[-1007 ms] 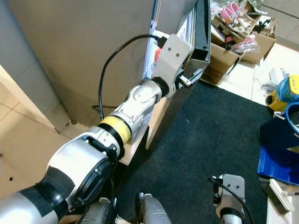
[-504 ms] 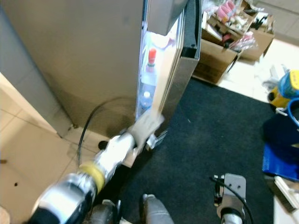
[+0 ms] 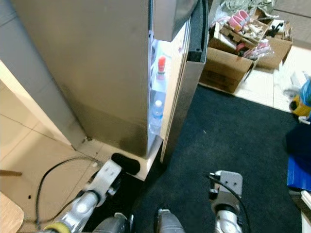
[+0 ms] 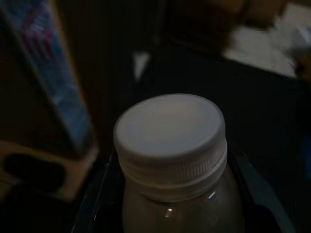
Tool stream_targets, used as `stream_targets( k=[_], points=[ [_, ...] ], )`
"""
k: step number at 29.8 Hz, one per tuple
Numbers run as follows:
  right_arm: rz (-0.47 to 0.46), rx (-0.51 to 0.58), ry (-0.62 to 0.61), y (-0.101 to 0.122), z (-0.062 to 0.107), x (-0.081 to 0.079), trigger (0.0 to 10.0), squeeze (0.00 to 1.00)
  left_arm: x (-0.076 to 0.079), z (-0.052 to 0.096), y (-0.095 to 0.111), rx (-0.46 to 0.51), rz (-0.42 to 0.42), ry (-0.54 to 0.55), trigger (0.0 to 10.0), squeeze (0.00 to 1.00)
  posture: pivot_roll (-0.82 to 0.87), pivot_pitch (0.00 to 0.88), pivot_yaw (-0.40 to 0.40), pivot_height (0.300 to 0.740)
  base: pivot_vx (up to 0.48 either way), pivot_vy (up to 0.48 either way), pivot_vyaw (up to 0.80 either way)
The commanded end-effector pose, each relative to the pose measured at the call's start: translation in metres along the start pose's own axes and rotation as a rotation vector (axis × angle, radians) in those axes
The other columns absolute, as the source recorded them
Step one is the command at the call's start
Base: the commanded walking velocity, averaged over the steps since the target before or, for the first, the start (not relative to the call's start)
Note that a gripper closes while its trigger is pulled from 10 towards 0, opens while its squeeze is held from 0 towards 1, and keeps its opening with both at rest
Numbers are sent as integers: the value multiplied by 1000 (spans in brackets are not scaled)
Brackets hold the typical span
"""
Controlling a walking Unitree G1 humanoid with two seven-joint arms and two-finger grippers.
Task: Restocking fridge
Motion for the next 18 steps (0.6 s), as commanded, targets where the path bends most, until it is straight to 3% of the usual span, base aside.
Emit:
stream_targets(
  k=[1,2,5,9,14,18],
  points=[
    [7,95,15,22,-7,-3,10000,0,-14,2,2,18,74,59,10000,0,-89,97,23,740,0,0,0],
    [7,95,15,22,-7,-3,10000,0,-14,2,2,18,74,59,10000,0,-89,97,23,740,0,0,0],
    [8,206,49,54,-18,-8,10000,0,-24,1,11,62,133,111,10000,0,-85,76,23,740,0,0,0],
    [1,275,86,75,-22,-16,10000,0,-24,0,17,91,165,125,10000,0,-82,64,5,740,0,0,0],
    [8,286,123,79,-23,-25,10000,0,-13,-1,23,116,195,117,10000,0,-82,51,-15,740,0,0,0],
    [-2,265,111,74,-23,-22,10000,0,-3,-1,22,115,189,101,10000,0,-77,43,-16,740,0,0,0]
  ],
)
Point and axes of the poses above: a point about 5 cm out from each wrist's last joint towards the gripper, its own z axis pointing back from the gripper into the wrist, its own y axis along the axis of the wrist's last joint, x = y × z, the point moved 2 cm from there along -z, pointing out of the wrist towards the gripper, and after that the axes turned 10 degrees about z, right-handed, at the moved point
